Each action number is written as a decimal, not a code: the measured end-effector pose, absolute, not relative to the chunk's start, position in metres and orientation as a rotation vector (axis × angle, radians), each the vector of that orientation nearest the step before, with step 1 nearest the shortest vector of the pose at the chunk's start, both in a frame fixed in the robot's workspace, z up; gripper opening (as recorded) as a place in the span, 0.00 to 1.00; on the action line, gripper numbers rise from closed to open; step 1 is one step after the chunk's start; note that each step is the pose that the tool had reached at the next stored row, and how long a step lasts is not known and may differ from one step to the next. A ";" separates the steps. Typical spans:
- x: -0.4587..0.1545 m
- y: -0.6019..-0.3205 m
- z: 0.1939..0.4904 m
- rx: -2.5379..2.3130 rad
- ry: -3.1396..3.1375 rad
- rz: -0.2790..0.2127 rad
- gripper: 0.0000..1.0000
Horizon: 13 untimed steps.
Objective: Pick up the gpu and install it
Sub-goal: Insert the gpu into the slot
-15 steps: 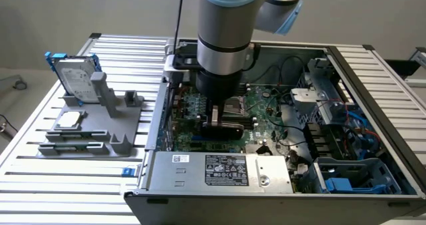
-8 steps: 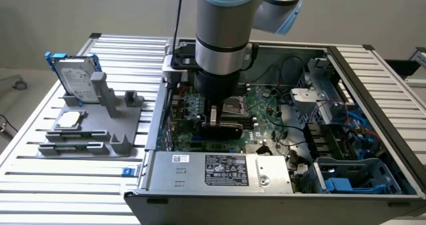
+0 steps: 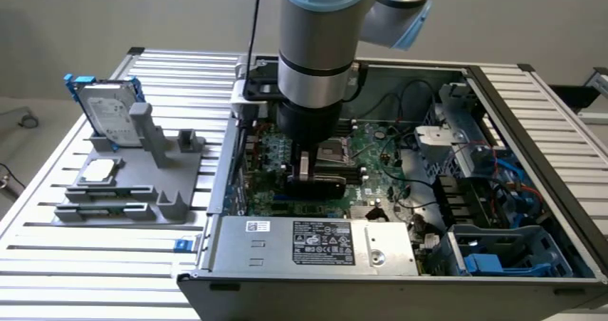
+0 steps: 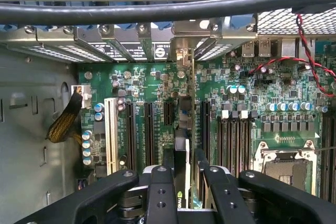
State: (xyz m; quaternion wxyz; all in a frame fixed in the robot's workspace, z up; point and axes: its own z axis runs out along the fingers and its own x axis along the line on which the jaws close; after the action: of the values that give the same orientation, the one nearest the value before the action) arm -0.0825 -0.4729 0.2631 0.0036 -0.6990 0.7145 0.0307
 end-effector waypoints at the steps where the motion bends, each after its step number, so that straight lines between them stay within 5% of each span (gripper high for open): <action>1: -0.083 -0.473 0.263 -2.193 2.237 0.096 0.26; 13: -0.082 -0.473 0.260 -2.205 2.213 0.111 0.26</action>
State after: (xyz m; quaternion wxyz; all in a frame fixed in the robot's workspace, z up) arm -0.0825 -0.4728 0.2601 0.0081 -0.7054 0.7079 0.0356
